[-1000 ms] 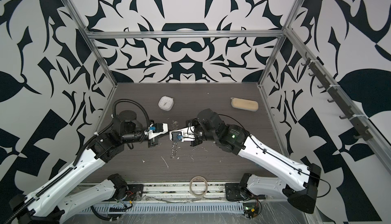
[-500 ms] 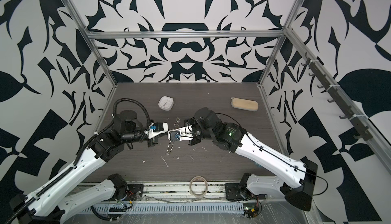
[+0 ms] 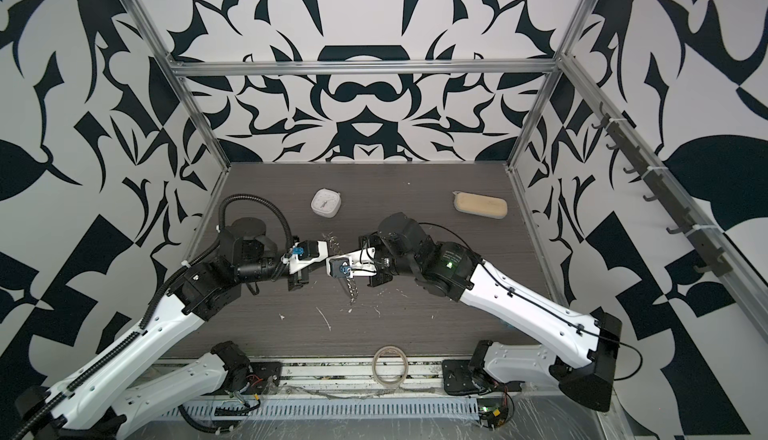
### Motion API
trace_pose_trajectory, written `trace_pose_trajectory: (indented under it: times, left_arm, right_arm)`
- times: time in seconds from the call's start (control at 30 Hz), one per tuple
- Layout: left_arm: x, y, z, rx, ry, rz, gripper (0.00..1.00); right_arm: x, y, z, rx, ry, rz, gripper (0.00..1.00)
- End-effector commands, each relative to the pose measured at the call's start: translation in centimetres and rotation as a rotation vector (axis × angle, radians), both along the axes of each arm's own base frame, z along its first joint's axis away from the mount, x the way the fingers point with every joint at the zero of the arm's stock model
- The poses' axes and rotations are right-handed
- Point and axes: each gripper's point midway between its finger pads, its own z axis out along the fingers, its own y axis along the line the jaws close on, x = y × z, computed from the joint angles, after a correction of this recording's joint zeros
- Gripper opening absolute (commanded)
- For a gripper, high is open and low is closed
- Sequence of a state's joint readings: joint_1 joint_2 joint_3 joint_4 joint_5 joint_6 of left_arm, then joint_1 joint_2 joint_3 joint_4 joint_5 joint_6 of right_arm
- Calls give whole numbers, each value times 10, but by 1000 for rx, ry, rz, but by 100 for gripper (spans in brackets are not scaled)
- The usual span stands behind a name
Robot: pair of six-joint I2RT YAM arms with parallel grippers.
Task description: Remove the keys from the keyring
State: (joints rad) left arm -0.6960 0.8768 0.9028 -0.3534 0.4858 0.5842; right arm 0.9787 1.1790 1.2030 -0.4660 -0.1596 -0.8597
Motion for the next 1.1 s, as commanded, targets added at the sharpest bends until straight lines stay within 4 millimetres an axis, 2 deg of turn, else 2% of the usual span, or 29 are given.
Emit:
trace_pose_trajectory:
  times: [0.0,0.23,0.43,0.5,0.63,0.7,0.93,1.07]
  left_arm:
    - [-9,-2,17,-64,-58,-50,0]
    - [-14,-1,19,-74,-79,-70,0]
    - [-13,-1,28,-124,-90,-70,0]
    - [-13,-2,28,-132,-91,-75,0]
    - [-15,-2,23,-118,-102,-99,0]
    - [-15,-2,19,-110,-118,-105,0]
    - [-14,-2,19,-139,-160,-136,0]
    - [-14,-4,24,-165,-159,-158,0]
  right_arm:
    - [-1,1,20,93,5,-18,0]
    - [2,-5,17,136,93,-29,0]
    - [1,-6,0,111,119,-29,0]
    - [0,-6,0,122,135,-30,0]
    - [-3,-9,23,191,144,-43,26]
    - [-5,-14,33,206,122,-48,32]
    - [-20,-23,60,250,130,2,32]
    - [-29,-18,68,286,168,46,27]
